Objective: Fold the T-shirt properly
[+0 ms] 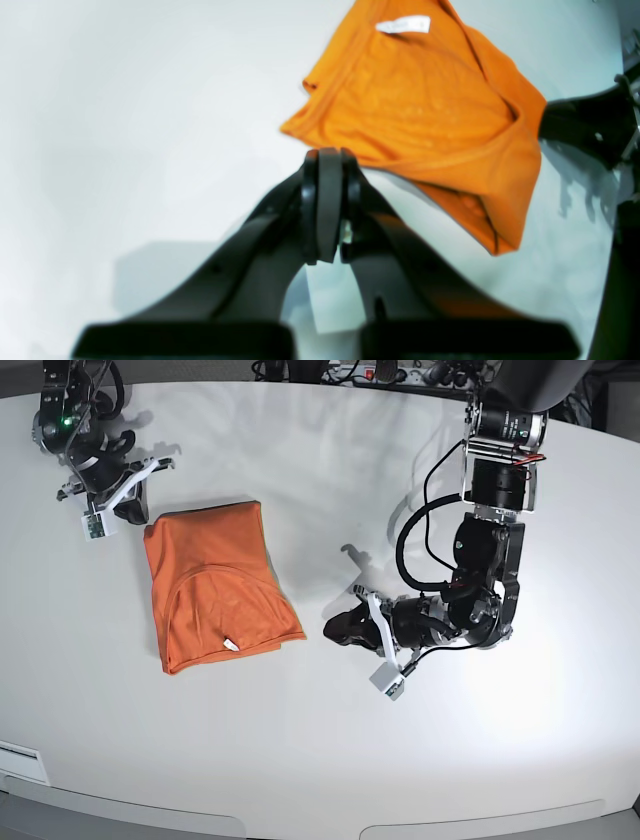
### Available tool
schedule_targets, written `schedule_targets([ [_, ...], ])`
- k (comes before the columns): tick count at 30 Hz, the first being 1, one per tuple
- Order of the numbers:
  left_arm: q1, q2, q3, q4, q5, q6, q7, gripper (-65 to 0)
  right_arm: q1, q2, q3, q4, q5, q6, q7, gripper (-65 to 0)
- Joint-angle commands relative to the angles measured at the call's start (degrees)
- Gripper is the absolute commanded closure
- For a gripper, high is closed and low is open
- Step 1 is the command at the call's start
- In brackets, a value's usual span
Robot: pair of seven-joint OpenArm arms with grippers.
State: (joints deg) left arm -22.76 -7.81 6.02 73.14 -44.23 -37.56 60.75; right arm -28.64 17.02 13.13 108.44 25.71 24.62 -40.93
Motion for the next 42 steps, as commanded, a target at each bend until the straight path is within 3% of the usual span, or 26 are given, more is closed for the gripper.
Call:
schedule_targets([
  [1, -1.68, 0.02, -0.09, 1.01, -2.54, -0.39, -0.28, 0.0, -0.94, -0.33, 0.07, 1.38, 0.07, 0.35, -0.94, 0.0],
  [9, -1.68, -0.15, -0.11, 1.01, -4.13, -0.37, 3.21, 0.0, -3.48, -6.6, 0.07, 3.54, -1.99, 3.34, -1.25, 0.0],
  [12, -1.66, -1.55, -0.11, 1.01, -10.27, -0.39, 8.2, 0.0, -5.2, -6.64, 0.37, 8.26, -3.61, -0.13, -1.36, 0.0],
  [17, -1.66, -4.81, -0.11, 1.01, -23.71, -0.15, 19.25, 0.0, -9.05, -6.67, 3.02, 18.64, -2.99, -0.07, -1.38, 0.0],
  [18, -1.57, -5.46, -0.11, 1.01, -27.06, -0.11, 19.25, 0.0, -9.86, -6.67, 3.91, 20.2, -2.36, 0.48, -1.4, 0.0],
  [21, -0.42, -8.2, -0.11, 1.11, -37.27, 0.68, 19.25, 0.0, -11.98, -6.69, 7.41, 23.17, 4.13, 3.08, -2.08, 0.0],
  [23, 1.01, -10.29, -0.11, 1.57, -40.77, 0.66, 19.25, 0.0, -13.07, -6.69, 9.9, 24.02, 9.35, 5.27, -3.63, 0.0],
  [28, 7.85, -16.09, -0.11, 7.93, -40.77, 0.66, 19.25, 0.0, -15.21, -6.69, 18.08, 24.11, 20.44, 9.92, -7.85, 0.0],
  [34, 20.52, -25.31, -0.2, 25.83, -40.77, 0.61, 19.25, 0.0, -17.66, -6.71, 29.46, 24.09, 40.11, 14.36, -17.11, 0.0],
  [39, 34.34, -33.48, -2.1, 43.76, -40.77, -0.42, 19.25, 0.0, -22.62, -6.69, 36.41, 24.09, 47.12, 15.38, -22.01, 0.0],
  [42, 43.23, -35.65, -5.35, 51.52, -37.9, -0.39, 19.25, 0.0, -26.16, -6.69, 39.32, 24.09, 50.66, 15.38, -24.96, 0.0],
])
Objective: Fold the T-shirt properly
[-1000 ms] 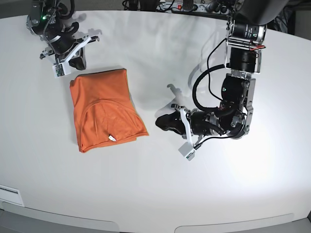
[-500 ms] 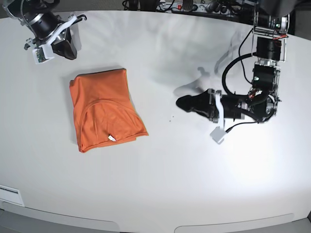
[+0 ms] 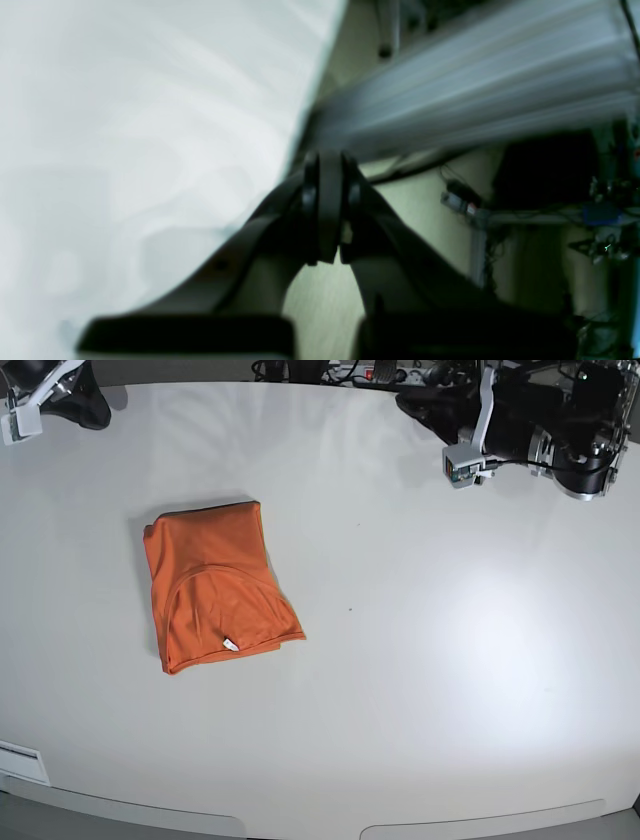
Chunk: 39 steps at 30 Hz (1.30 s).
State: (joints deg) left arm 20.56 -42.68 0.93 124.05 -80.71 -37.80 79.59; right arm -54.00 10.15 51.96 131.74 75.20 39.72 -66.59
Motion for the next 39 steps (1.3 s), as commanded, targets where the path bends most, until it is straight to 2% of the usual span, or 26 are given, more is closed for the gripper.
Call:
schedule_targets([
  [1, 3.08, -1.07, -1.9, 2.36, -0.37, -0.13, 0.41, 0.0, -2.12, 0.15, 1.14, 0.79, 1.36, 0.28, -0.26, 0.0],
  [7, 21.16, -1.11, -14.4, 5.88, 0.79, 0.87, 0.41, 0.0, -10.54, 0.15, 2.14, 0.74, 1.31, 0.28, -2.19, 0.0],
  [11, 33.27, -0.04, -22.12, 5.88, 1.01, 1.75, 0.41, 0.0, -16.0, 0.15, 2.12, 0.42, 1.29, 0.28, -5.64, 0.0],
  [16, 45.79, 5.9, -26.99, 5.81, 1.09, 1.14, 0.41, 0.0, -21.0, 0.22, 0.15, -3.78, 1.05, 0.28, -6.84, 0.0],
  [18, 49.0, 8.9, -26.84, 5.38, 3.93, 0.22, 0.41, 0.0, -21.0, 0.24, -2.4, -6.91, 0.44, 0.28, -6.78, 0.0],
  [20, 50.95, 12.35, -26.75, 3.87, 9.03, -0.68, -4.04, 0.0, -21.0, 0.57, -6.45, -10.86, -1.92, 0.28, -6.34, 0.0],
  [23, 49.72, 17.14, -25.55, -0.22, 15.74, -0.61, -8.41, 0.0, -21.0, 2.73, -14.82, -17.88, -7.02, 0.28, -1.81, 0.0],
  [26, 45.4, 19.74, -22.23, -6.82, 19.71, -0.61, -10.29, 0.0, -20.13, 5.35, -23.41, -24.98, -14.97, 0.28, 3.76, 0.0],
  [31, 35.17, 19.98, -13.44, -23.76, 26.97, -0.61, -17.68, 0.0, -9.25, 6.1, -34.58, -37.86, -27.58, 0.28, 11.74, 0.0],
  [36, 22.58, 20.24, -2.67, -43.85, 37.09, -0.61, -27.76, 0.0, 3.56, 6.08, -42.91, -53.22, -36.17, 0.28, 20.11, 0.0],
  [39, 15.39, 22.64, 1.38, -55.87, 45.33, -0.63, -34.51, 0.0, 10.75, 6.05, -47.34, -62.99, -40.26, 0.28, 26.34, 0.0],
])
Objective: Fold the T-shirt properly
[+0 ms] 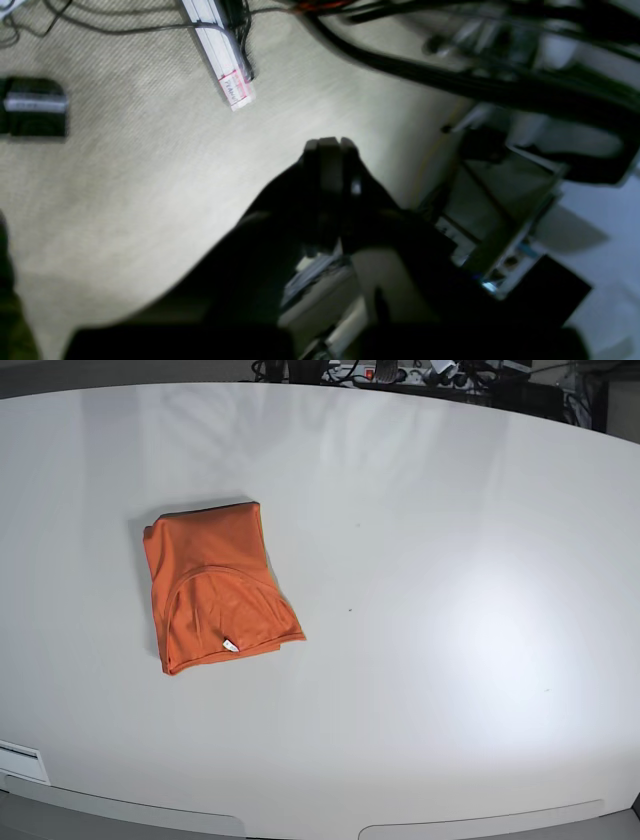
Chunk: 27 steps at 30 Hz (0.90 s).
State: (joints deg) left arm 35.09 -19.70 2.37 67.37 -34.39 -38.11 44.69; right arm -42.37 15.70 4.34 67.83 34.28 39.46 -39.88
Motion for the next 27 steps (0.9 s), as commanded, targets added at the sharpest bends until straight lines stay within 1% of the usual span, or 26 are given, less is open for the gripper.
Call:
schedule_targets([
  [1, -1.18, 0.66, 0.72, -2.99, 2.1, -0.31, -2.95, 0.0, 1.33, 0.5, -1.18, -2.16, -0.81, 0.54, 2.23, 0.0],
  [2, -2.99, 1.68, 1.27, -6.69, 4.94, -0.28, -6.56, 0.0, 3.45, 0.5, -2.69, -5.16, -2.43, -0.35, 5.03, 0.0],
  [5, -7.72, 4.87, 1.79, -16.68, 11.13, 0.24, -17.7, 0.0, 9.2, 0.33, -7.23, -12.92, -7.65, -4.59, 13.64, 0.0],
  [7, -10.49, 6.86, 1.81, -22.23, 14.64, 2.47, -24.15, 0.0, 12.44, -0.31, -9.44, -16.68, -10.78, -7.8, 18.14, 0.0],
  [9, -12.92, 8.55, 1.81, -27.15, 19.37, 6.58, -31.15, 0.0, 15.23, -1.79, -10.69, -19.58, -14.08, -11.91, 21.4, 0.0],
  [12, -15.56, 10.51, 1.81, -33.2, 25.73, 15.41, -41.62, 0.0, 18.8, -4.83, -11.15, -23.47, -19.08, -18.58, 24.96, 0.0],
  [14, -16.81, 11.5, 2.47, -36.68, 27.82, 20.41, -46.07, 0.0, 20.5, -6.86, -11.15, -26.14, -21.51, -23.1, 27.12, 0.0],
  [16, -17.75, 12.31, 4.44, -40.33, 28.55, 24.22, -49.35, 0.0, 21.88, -8.74, -11.15, -29.29, -23.85, -26.62, 28.85, 0.0],
  [18, -18.01, 13.31, 7.17, -43.52, 28.63, 26.38, -51.84, 0.0, 23.17, -10.4, -11.15, -32.92, -25.44, -27.96, 29.64, 0.0],
  [21, -17.97, 14.62, 11.74, -44.98, 28.55, 29.94, -52.28, 0.0, 24.63, -12.13, -11.17, -37.73, -25.79, -27.91, 29.73, 0.0],
  [24, -18.05, 15.56, 13.86, -44.72, 27.43, 30.25, -52.09, 0.0, 25.05, -12.57, -11.17, -39.19, -25.97, -26.58, 29.9, 0.0],
  [27, -18.4, 15.76, 13.86, -44.61, 27.39, 30.23, -51.78, 0.0, 25.07, -12.55, -11.17, -39.19, -27.1, -27.28, 29.81, 0.0],
])
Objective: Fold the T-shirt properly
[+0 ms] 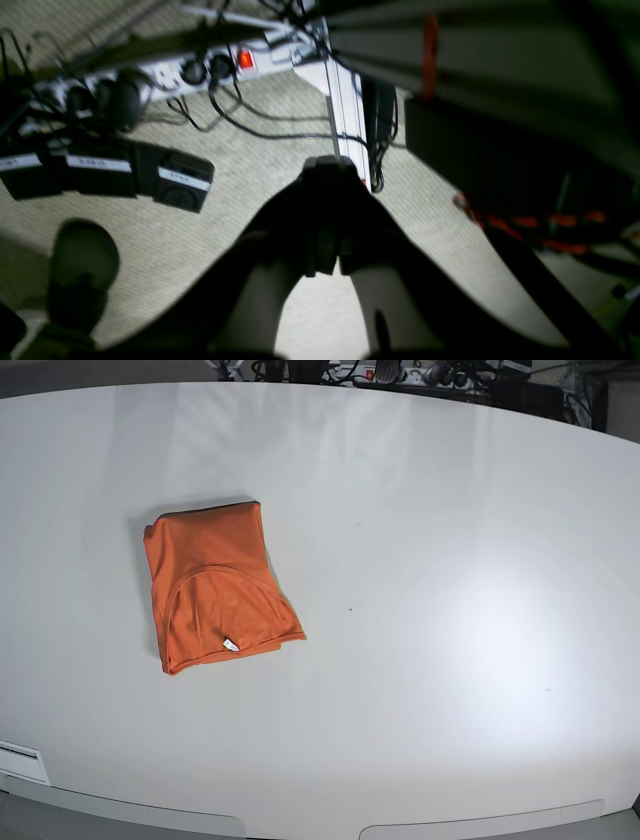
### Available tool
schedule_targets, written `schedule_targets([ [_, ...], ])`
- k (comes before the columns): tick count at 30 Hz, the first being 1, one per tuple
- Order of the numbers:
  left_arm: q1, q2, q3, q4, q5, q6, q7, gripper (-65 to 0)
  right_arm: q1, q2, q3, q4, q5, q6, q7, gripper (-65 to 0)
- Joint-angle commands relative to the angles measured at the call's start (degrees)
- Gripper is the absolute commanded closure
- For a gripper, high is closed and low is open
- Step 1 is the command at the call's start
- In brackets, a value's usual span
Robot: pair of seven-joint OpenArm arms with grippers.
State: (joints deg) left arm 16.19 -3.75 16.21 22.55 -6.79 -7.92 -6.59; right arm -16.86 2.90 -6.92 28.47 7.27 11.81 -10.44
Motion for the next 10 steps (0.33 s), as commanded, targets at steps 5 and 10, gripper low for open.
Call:
schedule_targets([
  [5, -1.86, -0.24, 0.02, 0.22, -2.95, -0.13, 2.05, 0.0, 0.24, 0.26, 0.09, 0.31, -0.17, 0.81, 0.61, 0.0],
  [10, -1.92, -0.22, 0.0, 0.66, -2.91, -0.17, 1.64, 0.0, 1.25, 0.26, -2.73, 0.7, -0.28, -0.09, 1.4, 0.0],
])
